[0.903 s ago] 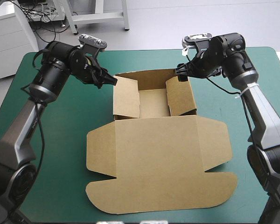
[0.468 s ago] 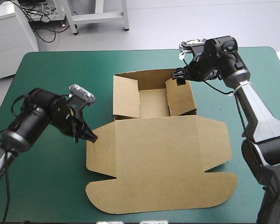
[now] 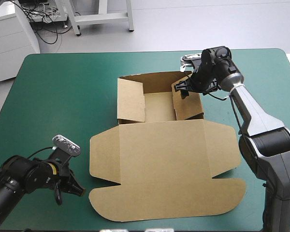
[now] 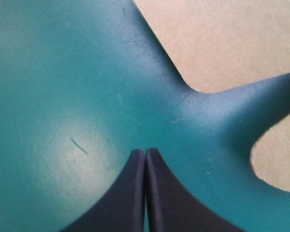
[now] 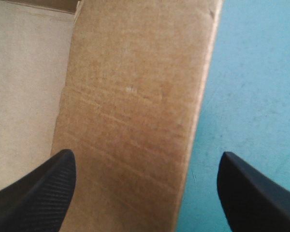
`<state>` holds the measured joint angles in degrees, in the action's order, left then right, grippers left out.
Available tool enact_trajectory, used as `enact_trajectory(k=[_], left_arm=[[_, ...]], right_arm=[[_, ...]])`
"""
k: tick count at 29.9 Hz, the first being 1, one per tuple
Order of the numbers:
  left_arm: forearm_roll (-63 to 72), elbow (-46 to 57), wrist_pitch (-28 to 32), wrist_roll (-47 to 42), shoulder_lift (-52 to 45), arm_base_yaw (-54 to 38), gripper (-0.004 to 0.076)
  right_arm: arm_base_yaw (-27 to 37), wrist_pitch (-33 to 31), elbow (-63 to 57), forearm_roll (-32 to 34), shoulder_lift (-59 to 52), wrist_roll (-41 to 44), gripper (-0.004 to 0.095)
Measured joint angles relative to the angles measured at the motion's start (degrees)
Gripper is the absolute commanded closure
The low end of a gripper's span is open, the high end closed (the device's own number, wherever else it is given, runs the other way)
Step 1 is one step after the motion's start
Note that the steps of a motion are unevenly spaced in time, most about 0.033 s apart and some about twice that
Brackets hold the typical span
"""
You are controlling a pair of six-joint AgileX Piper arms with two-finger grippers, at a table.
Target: Fold the box
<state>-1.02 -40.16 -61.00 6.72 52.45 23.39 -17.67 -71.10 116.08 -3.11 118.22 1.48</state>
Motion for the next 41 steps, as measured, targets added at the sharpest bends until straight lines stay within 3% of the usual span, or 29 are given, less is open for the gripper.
enact_trajectory(k=[3,11,24,36,41], left_arm=[[0.0,1.19,0.13,-0.22,-4.21,0.0,0.0756],[0.0,1.26,0.85,-0.27,-11.02,0.0,0.0756],[-0.23,1.26,0.28,-0.27,-11.4,0.0,0.0756],[-0.93,1.26,0.3,-0.27,-11.4,0.0,0.0756],[-1.1,1.26,1.02,-0.27,-11.4,0.0,0.0756]], right_arm=[[0.0,0.05,0.0,0.0,1.27,0.0,0.0398],[-0.07,0.16,0.0,1.13,2.26,0.0,0.0931],[2.15,0.13,1.38,1.89,2.26,-0.41,0.0931],[13.05,-0.18,4.08,11.44,-1.87,-3.31,0.0931],[20.88,-0.18,4.08,10.18,-2.39,-5.03,0.0931]])
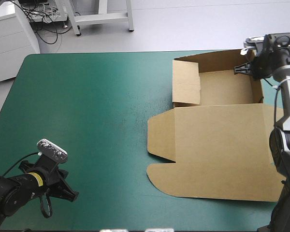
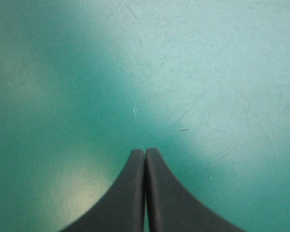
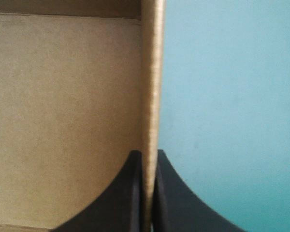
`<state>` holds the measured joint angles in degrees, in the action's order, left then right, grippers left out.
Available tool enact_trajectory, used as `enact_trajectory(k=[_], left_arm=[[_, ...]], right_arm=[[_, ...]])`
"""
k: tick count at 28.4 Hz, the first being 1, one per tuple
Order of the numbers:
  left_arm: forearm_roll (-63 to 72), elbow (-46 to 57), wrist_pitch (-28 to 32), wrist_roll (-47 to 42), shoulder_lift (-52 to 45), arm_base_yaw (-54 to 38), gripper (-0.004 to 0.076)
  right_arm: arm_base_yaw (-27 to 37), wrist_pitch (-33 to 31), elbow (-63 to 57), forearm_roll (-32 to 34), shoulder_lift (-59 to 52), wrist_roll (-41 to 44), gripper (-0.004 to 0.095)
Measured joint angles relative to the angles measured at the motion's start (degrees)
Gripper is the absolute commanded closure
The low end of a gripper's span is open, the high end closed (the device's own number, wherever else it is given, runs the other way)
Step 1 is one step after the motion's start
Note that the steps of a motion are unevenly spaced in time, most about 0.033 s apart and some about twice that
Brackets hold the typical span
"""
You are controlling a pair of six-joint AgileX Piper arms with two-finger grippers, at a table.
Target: Fold the box
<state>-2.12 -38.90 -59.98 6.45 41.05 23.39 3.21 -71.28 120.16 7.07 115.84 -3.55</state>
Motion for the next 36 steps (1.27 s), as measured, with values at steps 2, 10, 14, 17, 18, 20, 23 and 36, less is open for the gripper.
enact_trajectory(k=[2,10,14,17,18,20,23,36], left_arm=[[0.0,0.0,0.71,0.0,0.0,0.0,0.0756],[-0.01,0.0,2.1,0.0,0.0,0.0,0.0756],[-0.18,0.0,2.2,0.0,0.0,0.0,0.0756],[-0.18,0.0,2.24,0.0,0.0,0.0,0.0756],[-0.18,0.0,2.24,0.0,0.0,0.0,0.0756],[-0.18,0.0,2.24,-0.06,0.0,0.0,0.0756],[-0.18,0.0,2.24,-0.31,0.0,0.0,0.0756],[-0.18,0.0,2.02,-1.45,0.0,0.0,0.0756]], right_arm=[[3.08,0.0,0.0,-1.1,0.0,-0.66,0.0931],[11.15,0.0,0.0,-2.19,0.0,-3.06,0.0931],[13.91,0.0,0.0,-2.55,0.0,-4.28,0.0931],[15.4,0.0,0.0,-3.03,0.0,-4.9,0.0931],[15.96,0.04,-0.07,-3.58,0.0,-5.21,0.0931],[16.94,0.05,-0.57,-4.84,0.0,-5.56,0.0931],[18.14,0.05,-2.27,-6.11,0.0,-5.91,0.0931],[21.86,1.18,-4.01,-7.07,0.31,-5.51,0.0522]])
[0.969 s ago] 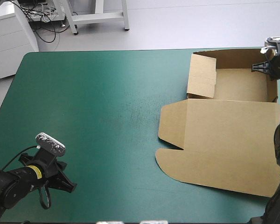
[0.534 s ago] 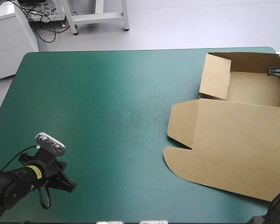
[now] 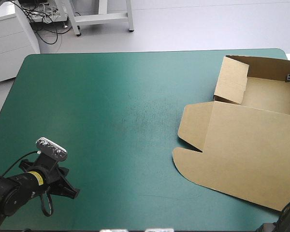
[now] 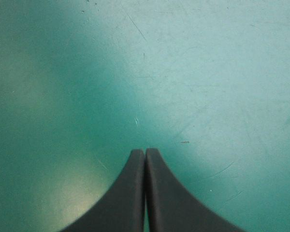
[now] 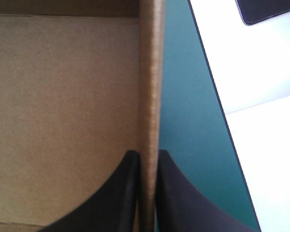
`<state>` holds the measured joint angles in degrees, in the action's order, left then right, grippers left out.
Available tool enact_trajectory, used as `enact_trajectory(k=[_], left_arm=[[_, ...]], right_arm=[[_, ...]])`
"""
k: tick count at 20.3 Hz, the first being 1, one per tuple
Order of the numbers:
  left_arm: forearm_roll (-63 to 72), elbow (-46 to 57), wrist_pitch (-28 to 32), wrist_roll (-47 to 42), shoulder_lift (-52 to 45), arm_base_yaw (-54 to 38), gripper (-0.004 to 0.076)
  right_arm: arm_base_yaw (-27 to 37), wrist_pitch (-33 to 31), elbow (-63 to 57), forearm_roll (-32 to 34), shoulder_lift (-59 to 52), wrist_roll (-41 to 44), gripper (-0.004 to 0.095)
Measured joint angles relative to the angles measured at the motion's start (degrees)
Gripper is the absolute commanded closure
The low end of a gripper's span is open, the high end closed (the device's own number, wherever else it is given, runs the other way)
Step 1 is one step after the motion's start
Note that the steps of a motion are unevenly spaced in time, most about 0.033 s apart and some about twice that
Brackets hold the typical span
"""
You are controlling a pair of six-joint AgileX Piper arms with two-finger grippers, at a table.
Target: Fold the box
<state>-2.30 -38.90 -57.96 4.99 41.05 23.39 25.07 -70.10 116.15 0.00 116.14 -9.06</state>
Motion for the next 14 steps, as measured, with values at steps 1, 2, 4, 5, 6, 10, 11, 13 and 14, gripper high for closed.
enact_trajectory(k=[1,2,4,5,6,10,11,13,14], left_arm=[[0.0,0.0,-0.05,0.0,0.0,0.0,0.0756],[0.0,0.0,-0.05,0.0,0.0,0.0,0.0756],[0.0,0.0,-0.15,0.0,0.0,0.0,0.0756],[0.05,0.0,-0.15,0.0,0.0,0.0,0.0756],[0.01,0.0,-0.15,0.0,0.0,0.0,0.0756],[0.01,0.0,-0.15,0.0,0.0,0.0,0.0756],[0.01,0.0,-0.15,0.0,0.0,0.0,0.0756],[0.01,0.0,-0.15,0.0,0.0,0.0,0.0756],[0.01,0.0,-0.15,0.0,0.0,0.0,0.0756]], right_arm=[[0.06,0.18,0.0,-0.32,0.13,0.0,0.0426],[0.06,0.19,0.0,-0.37,0.18,0.0,0.0238],[0.18,0.31,0.0,-0.32,0.2,0.0,0.0072],[0.18,0.01,0.0,-0.37,0.2,0.0,0.005],[0.18,-0.53,0.05,-0.37,0.2,0.0,0.0051],[0.24,-0.98,1.97,-1.19,-1.08,0.0,0.0136],[0.24,-0.98,2.16,-1.88,-2.1,-0.14,0.0247],[0.24,-1.11,2.36,-3.68,-4.86,-0.39,0.0446],[0.24,-1.11,2.38,-4.38,-5.72,-0.41,0.0559]])
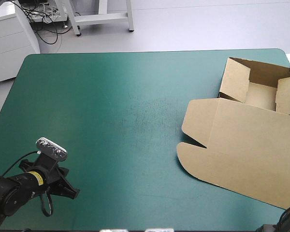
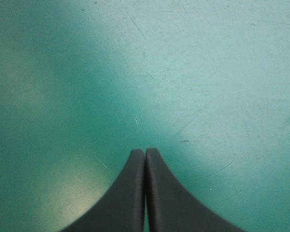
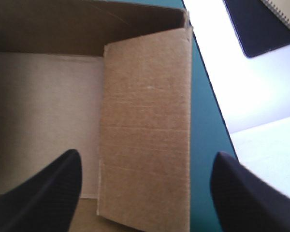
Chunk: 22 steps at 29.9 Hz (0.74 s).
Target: Fold the box
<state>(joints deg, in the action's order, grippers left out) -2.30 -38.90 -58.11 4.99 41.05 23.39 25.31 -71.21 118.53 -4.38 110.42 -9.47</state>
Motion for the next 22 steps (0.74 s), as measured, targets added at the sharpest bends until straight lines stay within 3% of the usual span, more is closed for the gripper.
enact_trajectory(k=[4,11,22], left_arm=[[0.0,0.0,0.0,0.0,0.0,0.0,0.0756],[0.0,0.0,0.86,0.0,0.0,0.0,0.0756],[0.0,0.0,3.35,0.0,0.0,0.0,0.0756]], right_arm=[[0.0,0.0,0.07,-4.27,-3.55,-0.47,0.0938],[-2.85,0.0,-5.7,-11.47,-8.63,-4.82,0.0918],[-19.93,1.54,-27.2,-11.63,-17.79,-10.04,0.0916]])
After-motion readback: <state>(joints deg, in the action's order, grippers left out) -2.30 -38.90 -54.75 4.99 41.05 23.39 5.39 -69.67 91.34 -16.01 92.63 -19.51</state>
